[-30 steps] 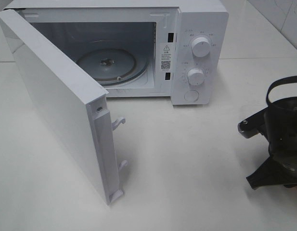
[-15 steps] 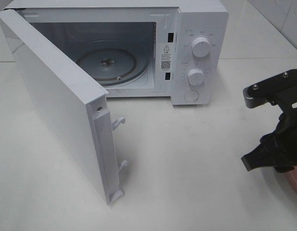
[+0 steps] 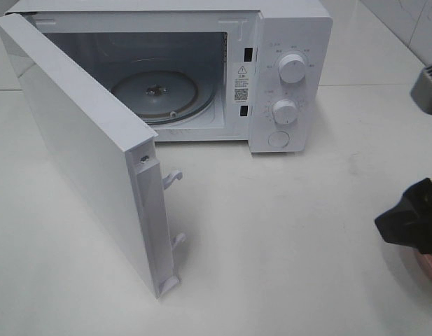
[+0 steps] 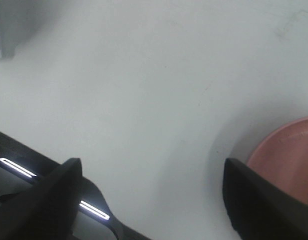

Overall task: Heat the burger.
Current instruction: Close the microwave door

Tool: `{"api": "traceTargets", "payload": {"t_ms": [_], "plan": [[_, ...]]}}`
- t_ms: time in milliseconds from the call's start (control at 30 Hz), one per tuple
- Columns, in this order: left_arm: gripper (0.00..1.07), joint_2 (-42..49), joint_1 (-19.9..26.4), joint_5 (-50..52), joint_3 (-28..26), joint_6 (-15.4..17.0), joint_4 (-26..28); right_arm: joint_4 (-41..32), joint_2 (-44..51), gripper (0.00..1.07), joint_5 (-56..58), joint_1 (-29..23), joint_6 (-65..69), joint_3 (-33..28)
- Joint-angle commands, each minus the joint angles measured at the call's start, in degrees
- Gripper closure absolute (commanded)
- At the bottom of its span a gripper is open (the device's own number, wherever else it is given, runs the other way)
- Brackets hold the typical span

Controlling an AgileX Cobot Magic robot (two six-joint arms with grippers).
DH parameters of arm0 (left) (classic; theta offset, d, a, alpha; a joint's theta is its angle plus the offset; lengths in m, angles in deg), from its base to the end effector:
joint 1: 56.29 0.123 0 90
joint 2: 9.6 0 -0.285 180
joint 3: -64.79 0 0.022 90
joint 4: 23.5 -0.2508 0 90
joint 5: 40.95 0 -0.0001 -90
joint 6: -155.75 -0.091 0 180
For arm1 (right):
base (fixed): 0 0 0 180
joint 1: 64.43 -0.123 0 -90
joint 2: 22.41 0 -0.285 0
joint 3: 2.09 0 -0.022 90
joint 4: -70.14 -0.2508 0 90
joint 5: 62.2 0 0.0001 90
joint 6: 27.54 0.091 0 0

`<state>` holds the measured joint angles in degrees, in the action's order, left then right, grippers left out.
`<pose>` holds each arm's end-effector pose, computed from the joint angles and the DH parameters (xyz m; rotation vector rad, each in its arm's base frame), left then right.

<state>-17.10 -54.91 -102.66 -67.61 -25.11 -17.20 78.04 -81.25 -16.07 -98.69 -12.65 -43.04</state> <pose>-0.0083 -0.0090 0.2810 -0.0017 2.0355 -0.1068 0.1327 0.0795 0.2711 -0.5095 2.4926 0.1751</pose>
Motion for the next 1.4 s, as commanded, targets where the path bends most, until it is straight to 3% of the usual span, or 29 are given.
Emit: {"api": "traceTargets", "payload": {"t_ms": [33, 267, 500, 633, 833, 1033, 1100, 1400], "plan": [[0.06, 0.34, 0.06, 0.40, 0.06, -0.11, 0.06, -0.57, 3.27, 0.31, 3.61, 0.11, -0.92, 0.23], [0.06, 0.34, 0.06, 0.40, 0.06, -0.11, 0.06, -0.97, 13.18, 0.31, 10.43, 0.11, -0.86, 0.11], [0.06, 0.34, 0.06, 0.40, 0.06, -0.11, 0.06, -0.80, 22.57, 0.31, 9.74, 0.52, -0.92, -3.27], [0.06, 0.34, 0.06, 0.40, 0.06, -0.11, 0.06, -1.20, 28.42, 0.31, 9.00, 6.42, -1.15, -6.30], [0.06, 0.34, 0.06, 0.40, 0.06, -0.11, 0.06, -1.20, 34.43, 0.31, 8.48, 14.32, -1.38, -6.25], [0.06, 0.34, 0.06, 0.40, 0.06, -0.11, 0.06, -2.81, 40.22, 0.31, 8.82, 18.39, -3.15, -6.30], [0.06, 0.34, 0.06, 0.40, 0.06, -0.11, 0.06, -5.04, 45.78, 0.31, 11.23, 21.89, -6.70, -7.79], [0.06, 0.34, 0.06, 0.40, 0.06, -0.11, 0.06, -6.70, 52.94, 0.31, 11.12, 26.93, -8.77, -7.73]]}}
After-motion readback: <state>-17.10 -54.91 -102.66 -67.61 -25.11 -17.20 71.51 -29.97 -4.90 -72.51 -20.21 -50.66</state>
